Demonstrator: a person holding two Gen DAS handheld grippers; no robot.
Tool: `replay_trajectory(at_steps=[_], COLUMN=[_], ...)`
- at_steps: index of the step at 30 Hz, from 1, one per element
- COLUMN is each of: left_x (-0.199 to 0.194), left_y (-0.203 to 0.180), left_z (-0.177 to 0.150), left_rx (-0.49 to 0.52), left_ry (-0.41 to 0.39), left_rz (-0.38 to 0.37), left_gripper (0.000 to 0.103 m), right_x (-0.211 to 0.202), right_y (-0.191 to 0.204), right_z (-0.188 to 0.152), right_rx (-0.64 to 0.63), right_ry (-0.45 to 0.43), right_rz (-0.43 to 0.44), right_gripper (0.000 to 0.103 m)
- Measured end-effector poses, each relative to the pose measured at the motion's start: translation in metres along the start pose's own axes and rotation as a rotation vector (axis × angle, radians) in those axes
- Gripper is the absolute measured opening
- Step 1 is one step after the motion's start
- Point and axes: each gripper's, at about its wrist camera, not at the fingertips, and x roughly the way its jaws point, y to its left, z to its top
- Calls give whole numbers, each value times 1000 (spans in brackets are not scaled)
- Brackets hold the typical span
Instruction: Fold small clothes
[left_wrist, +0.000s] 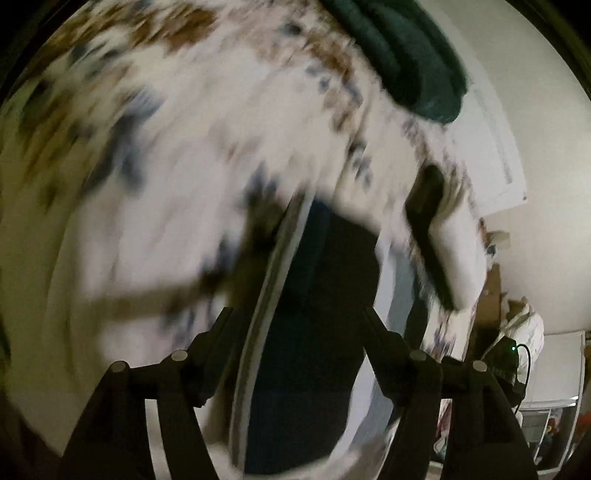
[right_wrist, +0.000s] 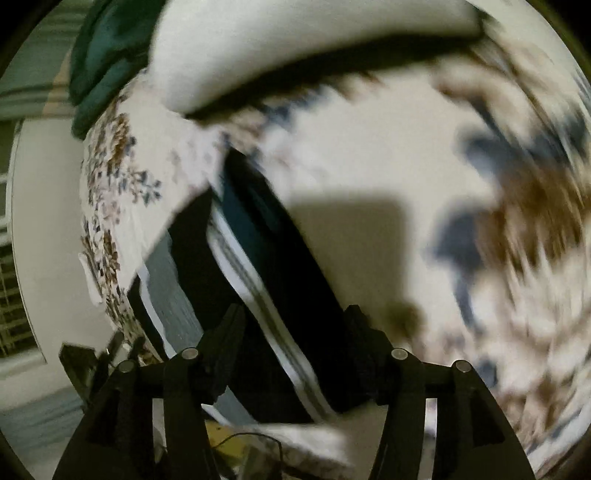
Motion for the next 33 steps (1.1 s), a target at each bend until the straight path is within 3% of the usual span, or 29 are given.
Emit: replay_trajectory(at_steps=[2, 6, 7, 8, 13, 16, 19, 21, 23, 24, 27, 31, 33], left_x=[3, 20, 24, 26, 20, 18, 17, 20, 29, 36, 59, 80, 88], left_y=[8, 24, 24, 23, 15, 16, 17, 19, 22, 24, 26, 17, 10], left_z=[-23, -58, -63, -66, -69, -62, -50, -40, -29, -22, -6, 3, 4], left_rx=[-29, -87, -86, -79, -39, -42, -40, -35, -36, -39, -29, 10, 22], left_ry=[38, 100, 108, 113, 98, 82, 56, 42, 37, 36, 60, 92, 101], left_rz=[12, 12, 12, 18, 12, 3, -38, -79, -129, -148, -205, -279, -298], left_gripper=[65, 65, 65, 65, 65, 65, 65, 72, 73, 73, 73, 76, 76], right_x=[4, 31, 38, 40, 16, 30, 50, 47, 43, 46, 69, 108, 115], right_y=[-23, -52, -52, -51, -37, -44, -49, -45, -41, -40, -34, -15, 0], right_z=[-23, -53, -59, -63, -74, -64, -50, -41, -28, -20, 5, 36, 40], right_rx=[60, 166, 172, 169, 156, 168, 140, 85, 32, 8, -62, -142, -179], right_ry=[13, 61, 62, 46, -96, -31, 77, 73, 55, 57, 103, 205, 238], right_rz=[-15, 39, 60, 62, -43, -76, -45, -15, 104, 156, 196, 283, 336], right_gripper=[58, 55, 42, 9, 8, 9, 27, 59, 73, 75, 78, 93, 94])
